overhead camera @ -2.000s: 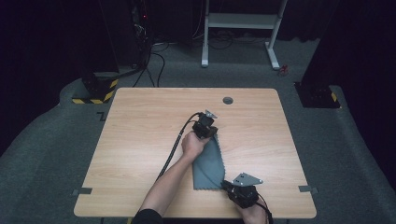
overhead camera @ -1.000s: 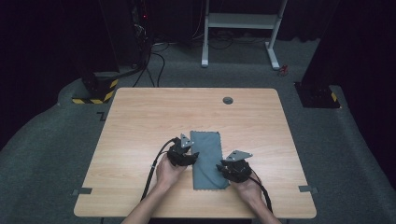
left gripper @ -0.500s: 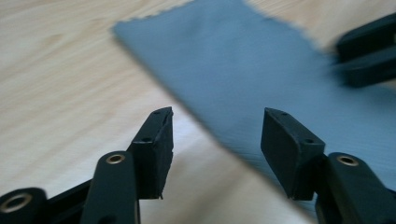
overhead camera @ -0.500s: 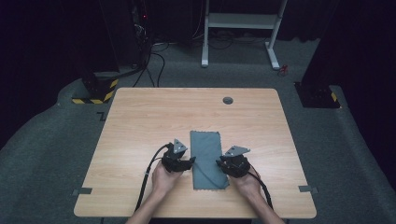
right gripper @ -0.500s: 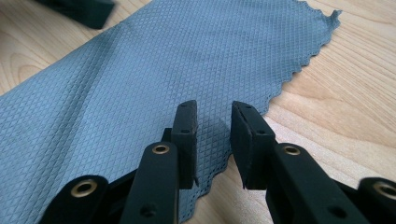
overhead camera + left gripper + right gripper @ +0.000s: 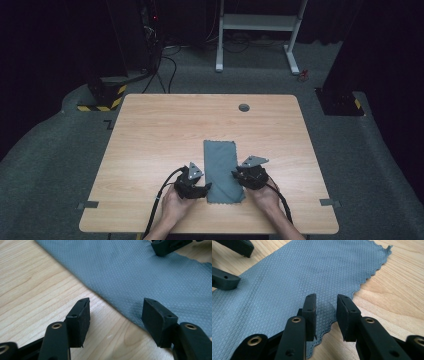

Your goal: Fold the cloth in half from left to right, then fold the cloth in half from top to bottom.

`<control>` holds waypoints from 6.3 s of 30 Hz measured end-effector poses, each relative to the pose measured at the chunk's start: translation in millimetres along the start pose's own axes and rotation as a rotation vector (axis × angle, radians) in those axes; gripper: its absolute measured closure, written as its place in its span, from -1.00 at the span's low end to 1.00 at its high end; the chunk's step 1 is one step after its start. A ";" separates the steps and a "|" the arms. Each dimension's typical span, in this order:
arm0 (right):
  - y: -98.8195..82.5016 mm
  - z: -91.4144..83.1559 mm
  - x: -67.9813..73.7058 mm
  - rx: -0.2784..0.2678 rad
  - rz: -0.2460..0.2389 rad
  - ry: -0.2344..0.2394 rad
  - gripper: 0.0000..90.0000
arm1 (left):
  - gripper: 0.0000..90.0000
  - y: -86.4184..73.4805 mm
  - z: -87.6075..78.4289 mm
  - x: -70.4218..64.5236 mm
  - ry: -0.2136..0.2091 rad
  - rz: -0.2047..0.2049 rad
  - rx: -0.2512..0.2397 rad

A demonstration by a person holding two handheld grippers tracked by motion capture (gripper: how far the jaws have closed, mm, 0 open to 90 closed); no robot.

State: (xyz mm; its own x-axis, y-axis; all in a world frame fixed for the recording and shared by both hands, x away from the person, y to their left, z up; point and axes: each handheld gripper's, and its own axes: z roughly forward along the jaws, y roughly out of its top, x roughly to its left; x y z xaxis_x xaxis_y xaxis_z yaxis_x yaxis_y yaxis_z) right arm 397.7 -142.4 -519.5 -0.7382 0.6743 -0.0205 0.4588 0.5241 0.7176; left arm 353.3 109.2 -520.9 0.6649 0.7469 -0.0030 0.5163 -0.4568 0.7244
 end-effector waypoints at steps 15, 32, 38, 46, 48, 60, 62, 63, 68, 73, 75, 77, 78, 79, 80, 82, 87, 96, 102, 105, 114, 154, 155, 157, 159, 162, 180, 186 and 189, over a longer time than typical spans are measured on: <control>3.5 -3.1 -5.1 0.002 0.007 -0.015 0.62 | -0.08 -5.2 -11.6 5.7 0.001 -0.020 -0.041; 27.8 18.4 -12.8 -0.041 0.078 -0.008 0.82 | 0.04 66.4 59.1 74.3 0.162 -0.131 0.015; 25.9 24.6 -17.6 -0.011 0.084 0.008 0.74 | 0.04 65.2 61.1 80.6 0.179 -0.135 0.037; 32.6 21.6 -33.1 -0.019 0.151 0.021 0.64 | 0.10 64.8 57.6 86.3 0.136 -0.171 0.030; 35.4 21.1 -40.1 -0.020 0.178 0.023 0.64 | 0.09 65.7 56.5 88.1 0.125 -0.180 0.019; 41.1 27.5 -63.0 -0.015 0.272 0.011 0.54 | -0.01 74.1 62.7 95.1 0.091 -0.197 -0.012; 47.1 25.7 -65.1 -0.038 0.257 -0.007 0.54 | 0.00 75.0 63.9 98.2 0.083 -0.221 -0.003; 50.1 25.3 -66.5 -0.031 0.260 -0.009 0.54 | -0.01 75.5 64.7 99.4 0.080 -0.229 0.009; 60.8 31.8 -72.8 -0.009 0.277 -0.016 0.55 | 0.06 79.6 70.1 102.2 0.072 -0.243 0.023; 65.5 42.5 -72.5 0.004 0.284 -0.034 0.55 | 0.11 79.3 73.2 102.7 0.074 -0.243 0.023; 64.4 47.7 -74.0 0.005 0.294 -0.038 0.55 | 0.14 79.3 73.4 102.3 0.070 -0.245 0.021; 62.9 52.8 -74.9 0.013 0.300 -0.042 0.55 | 0.17 79.4 73.7 102.0 0.070 -0.242 0.019; 62.5 55.1 -74.9 0.019 0.308 -0.047 0.55 | 0.19 79.4 73.8 102.2 0.067 -0.245 0.018; 61.7 57.2 -76.1 0.020 0.302 -0.050 0.55 | 0.20 79.4 73.8 102.1 0.069 -0.241 0.019; 61.3 58.8 -75.9 0.023 0.316 -0.049 0.55 | 0.23 79.4 73.9 101.8 0.067 -0.235 0.019; 61.7 61.0 -76.3 0.013 0.311 -0.054 0.55 | 0.26 79.8 74.5 100.5 0.069 -0.221 0.020; 72.4 66.9 -73.1 0.059 0.287 -0.051 0.62 | 0.43 80.9 76.2 97.6 0.069 -0.199 0.020; 71.6 69.6 -76.4 0.045 0.270 -0.043 0.95 | 0.83 85.7 79.9 96.0 0.034 -0.195 0.038; 71.3 69.7 -76.5 0.041 0.251 -0.037 1.00 | 0.96 87.1 80.2 98.3 0.016 -0.192 0.048; 69.4 68.6 -80.9 0.031 0.271 -0.019 1.00 | 0.97 86.7 79.7 99.4 0.012 -0.190 0.042; 72.4 61.6 -77.9 0.011 0.255 -0.020 1.00 | 0.98 87.9 72.0 100.0 0.001 -0.190 0.005; 68.1 16.5 -78.0 -0.076 0.225 -0.008 1.00 | 0.98 113.5 57.8 83.0 -0.060 -0.019 -0.010; 66.2 16.6 -76.9 -0.075 0.217 -0.005 1.00 | 0.98 111.6 58.1 81.9 -0.064 -0.019 -0.005; 64.9 16.4 -75.5 -0.067 0.220 -0.004 1.00 | 0.98 108.7 59.0 80.1 -0.071 -0.019 0.000; 58.6 17.1 -72.4 -0.059 0.210 0.007 1.00 | 0.98 102.0 59.4 77.1 -0.083 -0.018 0.005; 53.0 17.7 -68.6 -0.045 0.207 0.014 1.00 | 0.98 95.9 59.6 74.4 -0.094 -0.017 0.017; 30.8 15.9 -49.5 -0.034 0.185 0.040 1.00 | 0.98 72.4 50.5 62.3 -0.104 -0.011 0.003; 27.5 11.0 -42.7 -0.035 0.171 0.050 1.00 | 0.97 65.3 46.8 57.7 -0.107 -0.013 -0.003; 26.5 9.2 -40.1 -0.038 0.164 0.049 1.00 | 0.97 62.7 45.0 56.5 -0.108 -0.010 -0.006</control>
State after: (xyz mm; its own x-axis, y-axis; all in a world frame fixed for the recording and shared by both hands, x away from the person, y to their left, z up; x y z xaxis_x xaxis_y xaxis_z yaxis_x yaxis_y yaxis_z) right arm 444.0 -150.7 -506.1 -0.6787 0.7223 0.1328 0.5567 0.3881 0.7345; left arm 447.5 101.0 -506.7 0.7145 0.6945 -0.0842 0.5198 -0.4465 0.7283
